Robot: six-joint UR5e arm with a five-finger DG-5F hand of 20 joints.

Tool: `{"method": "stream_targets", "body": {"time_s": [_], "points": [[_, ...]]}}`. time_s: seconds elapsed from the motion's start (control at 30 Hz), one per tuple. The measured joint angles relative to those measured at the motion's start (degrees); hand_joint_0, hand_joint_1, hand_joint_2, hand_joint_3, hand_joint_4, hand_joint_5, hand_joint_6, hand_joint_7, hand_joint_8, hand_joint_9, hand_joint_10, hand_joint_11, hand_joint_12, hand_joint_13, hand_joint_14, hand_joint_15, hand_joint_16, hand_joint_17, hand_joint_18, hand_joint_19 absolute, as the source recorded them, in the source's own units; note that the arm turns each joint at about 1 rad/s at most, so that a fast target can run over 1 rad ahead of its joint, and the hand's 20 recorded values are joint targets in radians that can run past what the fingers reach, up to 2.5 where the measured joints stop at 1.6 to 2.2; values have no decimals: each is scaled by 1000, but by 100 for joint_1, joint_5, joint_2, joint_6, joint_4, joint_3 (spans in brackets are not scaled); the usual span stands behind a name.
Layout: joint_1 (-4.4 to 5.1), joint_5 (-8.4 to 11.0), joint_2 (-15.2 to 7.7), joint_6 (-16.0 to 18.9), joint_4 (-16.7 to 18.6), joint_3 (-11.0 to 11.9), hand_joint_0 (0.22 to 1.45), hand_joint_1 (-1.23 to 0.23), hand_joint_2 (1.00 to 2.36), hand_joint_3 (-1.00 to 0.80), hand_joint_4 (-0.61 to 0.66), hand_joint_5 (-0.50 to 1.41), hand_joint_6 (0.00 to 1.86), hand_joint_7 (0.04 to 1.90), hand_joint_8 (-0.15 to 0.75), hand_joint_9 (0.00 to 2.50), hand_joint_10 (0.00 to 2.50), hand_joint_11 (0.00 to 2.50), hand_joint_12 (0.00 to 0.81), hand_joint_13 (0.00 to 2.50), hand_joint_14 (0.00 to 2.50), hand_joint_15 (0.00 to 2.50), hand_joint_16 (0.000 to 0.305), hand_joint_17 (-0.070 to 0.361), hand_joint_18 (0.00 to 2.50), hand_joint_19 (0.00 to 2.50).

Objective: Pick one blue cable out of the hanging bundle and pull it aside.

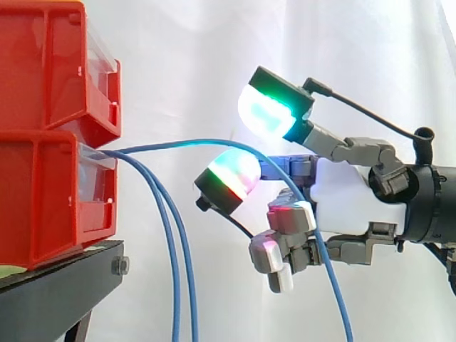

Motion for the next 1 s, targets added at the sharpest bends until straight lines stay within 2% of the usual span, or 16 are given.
{"method": "stream_targets", "body": {"time_s": [0.1, 0.2, 0.5, 0.67, 0.8, 1.0], "points": [[-1, -7, 14, -11, -11, -1, 554, -529, 1009, -357, 17, -122, 896, 945, 354, 1387, 21, 770, 392, 1110, 20, 695, 54, 122, 969, 734], [-2, -9, 34, -18, -35, 1, 550, -611, 1010, -264, 33, -119, 896, 931, 374, 1406, 18, 756, 418, 1145, 19, 679, 60, 135, 1038, 691], [-2, -10, 61, -24, -81, 1, 565, -716, 1014, -222, 34, -129, 902, 914, 368, 1381, 19, 798, 406, 1135, 20, 691, 57, 128, 1038, 694], [-2, -4, 63, -24, -83, 1, 565, -715, 1014, -266, 34, -137, 903, 913, 347, 1355, 17, 808, 387, 1116, 22, 713, 53, 119, 998, 717], [-2, -2, 63, -25, -89, 2, 517, -629, 1007, -399, 40, -133, 895, 867, 343, 1350, 22, 809, 386, 1099, 23, 721, 53, 119, 972, 732], [-2, -3, 63, -24, -108, 0, 486, -507, 1001, -483, 58, -128, 880, 854, 353, 1352, 21, 798, 402, 1098, 23, 717, 56, 126, 976, 729]]}}
